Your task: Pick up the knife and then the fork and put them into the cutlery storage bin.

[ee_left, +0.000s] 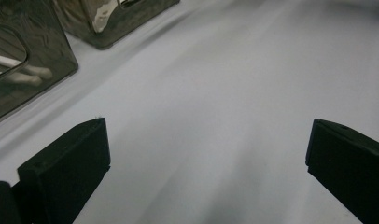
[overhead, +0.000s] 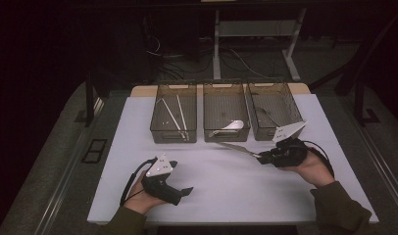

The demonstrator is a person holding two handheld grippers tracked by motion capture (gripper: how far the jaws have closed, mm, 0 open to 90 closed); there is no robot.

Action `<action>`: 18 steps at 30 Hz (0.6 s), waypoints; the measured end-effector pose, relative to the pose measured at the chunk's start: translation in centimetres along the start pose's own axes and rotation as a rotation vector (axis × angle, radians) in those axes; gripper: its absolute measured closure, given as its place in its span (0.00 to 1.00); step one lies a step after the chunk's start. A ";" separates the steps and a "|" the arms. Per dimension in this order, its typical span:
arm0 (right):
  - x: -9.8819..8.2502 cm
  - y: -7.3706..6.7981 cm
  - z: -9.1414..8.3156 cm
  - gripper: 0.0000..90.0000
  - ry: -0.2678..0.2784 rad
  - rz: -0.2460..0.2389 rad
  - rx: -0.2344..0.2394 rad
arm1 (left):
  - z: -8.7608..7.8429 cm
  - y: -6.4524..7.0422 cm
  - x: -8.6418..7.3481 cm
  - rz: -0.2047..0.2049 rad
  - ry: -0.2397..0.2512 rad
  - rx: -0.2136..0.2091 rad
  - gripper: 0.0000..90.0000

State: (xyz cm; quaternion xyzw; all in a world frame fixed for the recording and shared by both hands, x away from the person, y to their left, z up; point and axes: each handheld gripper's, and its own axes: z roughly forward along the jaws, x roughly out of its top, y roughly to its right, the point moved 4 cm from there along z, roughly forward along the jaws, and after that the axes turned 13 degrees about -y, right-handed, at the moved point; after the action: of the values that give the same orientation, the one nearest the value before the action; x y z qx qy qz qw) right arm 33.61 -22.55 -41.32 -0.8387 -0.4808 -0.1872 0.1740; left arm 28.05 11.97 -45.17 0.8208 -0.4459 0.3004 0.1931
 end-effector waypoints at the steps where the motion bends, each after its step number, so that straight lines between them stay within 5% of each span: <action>1: 0.0 0.2 -0.1 0.88 0.006 0.005 -0.009 | 0.0 0.0 0.0 -0.003 -0.002 0.003 0.00; 18: -0.4 3.3 -2.9 0.88 0.118 0.186 -0.101 | 0.1 -0.1 0.1 -0.033 0.018 -0.028 0.00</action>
State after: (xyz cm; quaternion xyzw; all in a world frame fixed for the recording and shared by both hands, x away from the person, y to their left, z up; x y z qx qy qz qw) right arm 35.90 -25.79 -39.35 -0.8748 -0.3801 -0.2432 0.1762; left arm 28.18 11.91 -45.17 0.8224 -0.4348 0.2983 0.2137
